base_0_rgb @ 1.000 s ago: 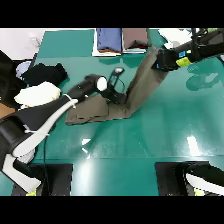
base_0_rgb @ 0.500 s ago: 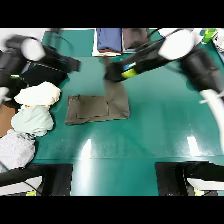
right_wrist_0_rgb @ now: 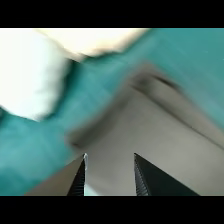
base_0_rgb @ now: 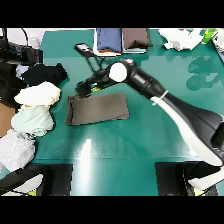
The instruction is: Fold the shirts.
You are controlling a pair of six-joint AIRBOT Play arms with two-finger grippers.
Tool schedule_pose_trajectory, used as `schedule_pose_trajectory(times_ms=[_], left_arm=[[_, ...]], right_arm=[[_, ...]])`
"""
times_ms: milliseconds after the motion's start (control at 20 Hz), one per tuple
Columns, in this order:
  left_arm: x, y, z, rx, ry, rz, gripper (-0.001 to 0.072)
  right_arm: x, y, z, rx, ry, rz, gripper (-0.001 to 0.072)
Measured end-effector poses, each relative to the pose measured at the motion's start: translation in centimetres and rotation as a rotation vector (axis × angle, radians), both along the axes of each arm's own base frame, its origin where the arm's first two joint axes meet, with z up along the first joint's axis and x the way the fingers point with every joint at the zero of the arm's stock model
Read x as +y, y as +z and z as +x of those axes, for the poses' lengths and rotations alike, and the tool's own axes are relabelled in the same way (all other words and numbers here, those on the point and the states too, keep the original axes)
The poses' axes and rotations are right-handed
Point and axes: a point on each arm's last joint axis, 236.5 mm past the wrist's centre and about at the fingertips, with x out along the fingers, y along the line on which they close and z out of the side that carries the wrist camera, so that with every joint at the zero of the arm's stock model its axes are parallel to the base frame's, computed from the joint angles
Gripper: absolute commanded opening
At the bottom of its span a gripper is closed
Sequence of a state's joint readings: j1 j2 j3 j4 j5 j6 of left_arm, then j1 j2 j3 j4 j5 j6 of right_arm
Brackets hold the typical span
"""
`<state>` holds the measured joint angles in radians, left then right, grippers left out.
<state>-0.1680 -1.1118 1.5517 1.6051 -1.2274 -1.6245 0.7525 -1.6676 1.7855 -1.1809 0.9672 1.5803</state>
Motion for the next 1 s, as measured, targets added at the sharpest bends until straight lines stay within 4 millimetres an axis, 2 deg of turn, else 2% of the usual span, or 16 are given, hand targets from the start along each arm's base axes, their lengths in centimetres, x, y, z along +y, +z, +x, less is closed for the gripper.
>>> schedule_pose_trajectory(times_ms=[100,150,200,300,400,500,650,800,950,1000], left_arm=[[-0.5,0.0,-0.3,0.006,-0.013,-0.013,0.0027],[-0.9,-0.1,-0.4,0.009,-0.024,-0.016,0.0027],[-1.6,-0.2,-0.4,0.008,-0.042,-0.022,0.0027],[-3.2,-0.4,-0.4,0.000,-0.079,-0.031,0.0027],[-4.7,-0.8,-0.4,-0.010,-0.114,-0.036,0.0027],[-5.9,-1.6,-0.5,-0.005,-0.144,-0.037,0.0027],[-6.8,-2.9,-0.7,0.015,-0.164,-0.034,0.0027],[-7.1,-3.5,-1.0,0.034,-0.173,-0.031,0.0027],[-7.2,-3.9,-1.2,0.045,-0.176,-0.029,0.0027],[-7.2,-3.9,-1.2,0.046,-0.177,-0.029,0.0027]], right_arm=[[-5.6,-2.2,1.5,0.060,-0.090,-0.112,0.0350],[-8.5,-3.4,1.9,0.100,-0.139,-0.162,0.0457],[-11.7,-4.8,2.3,0.147,-0.194,-0.211,0.0532],[-16.7,-7.7,2.1,0.256,-0.282,-0.285,0.0534],[-19.6,-10.0,1.2,0.362,-0.341,-0.304,0.0535],[-20.6,-11.8,0.5,0.442,-0.372,-0.300,0.0535],[-20.3,-14.4,0.0,0.519,-0.404,-0.290,0.0535],[-18.7,-16.7,0.0,0.574,-0.415,-0.267,0.0534],[-16.4,-17.6,0.9,0.583,-0.402,-0.242,0.0524],[-15.8,-17.8,1.2,0.580,-0.396,-0.240,0.0456]])
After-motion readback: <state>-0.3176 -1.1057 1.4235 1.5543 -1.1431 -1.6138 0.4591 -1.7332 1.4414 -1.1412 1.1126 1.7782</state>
